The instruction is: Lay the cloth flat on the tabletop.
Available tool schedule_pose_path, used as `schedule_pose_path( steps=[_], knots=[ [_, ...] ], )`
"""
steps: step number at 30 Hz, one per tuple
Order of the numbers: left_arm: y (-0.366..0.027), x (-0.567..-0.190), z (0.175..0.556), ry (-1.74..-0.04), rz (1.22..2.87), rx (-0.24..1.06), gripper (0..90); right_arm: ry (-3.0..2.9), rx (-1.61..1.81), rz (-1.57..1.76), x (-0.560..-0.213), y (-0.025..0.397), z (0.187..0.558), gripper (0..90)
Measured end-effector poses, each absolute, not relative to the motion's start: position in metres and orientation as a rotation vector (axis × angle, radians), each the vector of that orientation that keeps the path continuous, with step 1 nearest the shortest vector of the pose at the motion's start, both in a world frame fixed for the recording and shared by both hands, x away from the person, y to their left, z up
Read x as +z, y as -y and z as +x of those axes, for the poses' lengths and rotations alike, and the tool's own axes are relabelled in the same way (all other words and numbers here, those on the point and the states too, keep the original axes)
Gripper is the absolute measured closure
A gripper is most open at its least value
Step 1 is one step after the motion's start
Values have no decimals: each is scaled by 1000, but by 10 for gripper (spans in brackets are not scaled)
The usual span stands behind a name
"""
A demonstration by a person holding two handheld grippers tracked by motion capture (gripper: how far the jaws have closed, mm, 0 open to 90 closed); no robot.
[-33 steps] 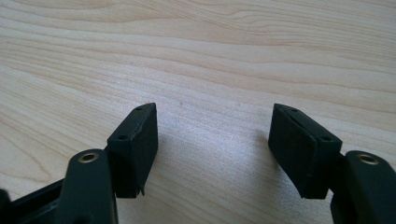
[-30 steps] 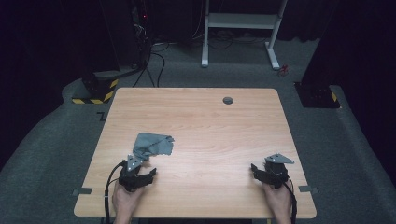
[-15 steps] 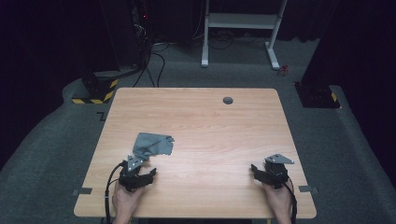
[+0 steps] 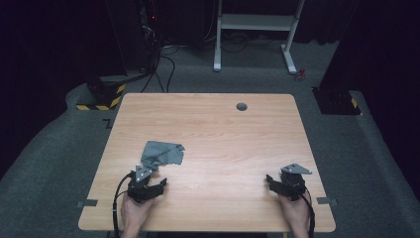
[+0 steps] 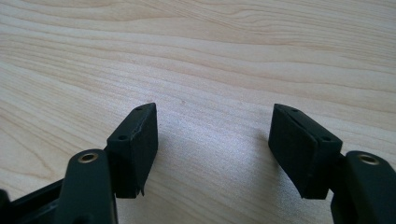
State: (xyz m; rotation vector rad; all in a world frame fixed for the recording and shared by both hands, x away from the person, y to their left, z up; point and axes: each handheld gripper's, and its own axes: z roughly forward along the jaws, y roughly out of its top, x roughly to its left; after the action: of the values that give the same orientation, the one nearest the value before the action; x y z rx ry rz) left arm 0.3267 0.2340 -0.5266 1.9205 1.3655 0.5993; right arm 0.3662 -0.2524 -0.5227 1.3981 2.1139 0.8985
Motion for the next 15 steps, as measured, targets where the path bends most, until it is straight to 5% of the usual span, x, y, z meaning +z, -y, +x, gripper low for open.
schedule_pose_path(
  steps=[15],
  knots=[
    [-236, -509, 333, -1372, 1862, 607, 310, -2118, 900, 1396, -523, 252, 366, 326]
  ],
)
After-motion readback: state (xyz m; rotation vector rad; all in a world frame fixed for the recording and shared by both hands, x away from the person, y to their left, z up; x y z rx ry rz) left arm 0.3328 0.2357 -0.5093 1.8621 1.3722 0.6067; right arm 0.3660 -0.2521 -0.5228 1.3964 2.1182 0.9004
